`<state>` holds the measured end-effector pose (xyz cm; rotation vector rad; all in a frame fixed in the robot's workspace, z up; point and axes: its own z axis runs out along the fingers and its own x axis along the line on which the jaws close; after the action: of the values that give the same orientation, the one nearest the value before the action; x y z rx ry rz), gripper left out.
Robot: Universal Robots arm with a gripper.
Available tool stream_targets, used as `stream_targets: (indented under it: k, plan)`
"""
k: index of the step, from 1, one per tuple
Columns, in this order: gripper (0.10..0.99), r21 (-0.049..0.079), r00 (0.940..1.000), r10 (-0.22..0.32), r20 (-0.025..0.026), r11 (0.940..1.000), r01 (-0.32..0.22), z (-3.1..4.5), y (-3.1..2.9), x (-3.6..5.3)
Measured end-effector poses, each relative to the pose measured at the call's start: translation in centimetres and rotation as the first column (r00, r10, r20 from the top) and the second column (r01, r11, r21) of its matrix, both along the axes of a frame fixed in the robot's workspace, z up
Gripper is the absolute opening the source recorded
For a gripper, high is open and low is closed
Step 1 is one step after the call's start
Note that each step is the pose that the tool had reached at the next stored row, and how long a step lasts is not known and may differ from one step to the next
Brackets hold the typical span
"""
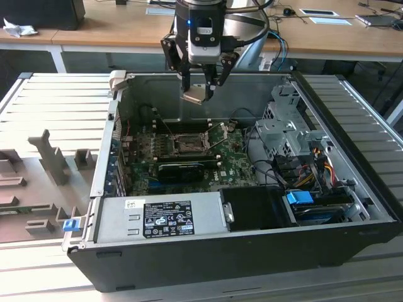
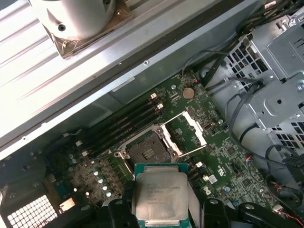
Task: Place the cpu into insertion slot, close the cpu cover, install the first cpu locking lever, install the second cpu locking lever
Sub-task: 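Place the cpu into insertion slot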
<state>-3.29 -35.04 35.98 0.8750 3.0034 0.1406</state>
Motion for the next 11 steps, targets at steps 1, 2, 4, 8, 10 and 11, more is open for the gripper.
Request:
stream_targets:
  k: [1,2,4,8,10,11]
  plan:
    - [0.529,0.0,1.0,0.0,0.0,1.0,0.0,-0.02,0.0,0.0]
    - [0.529,0.0,1.0,0.0,0.0,1.0,0.0,-0.05,0.0,0.0]
    - [0.529,0.0,1.0,0.0,-0.0001,1.0,0.0,-0.11,0.0,0.0]
    - [0.529,0.0,1.0,-0.001,-0.0001,1.0,0.001,-0.18,0.0,0.0]
    - [0.529,0.0,1.0,-0.006,-0.0001,1.0,0.006,-0.19,0.0,0.0]
    - [0.529,0.0,1.0,-0.008,0.0,1.0,0.008,-0.19,0.0,0.0]
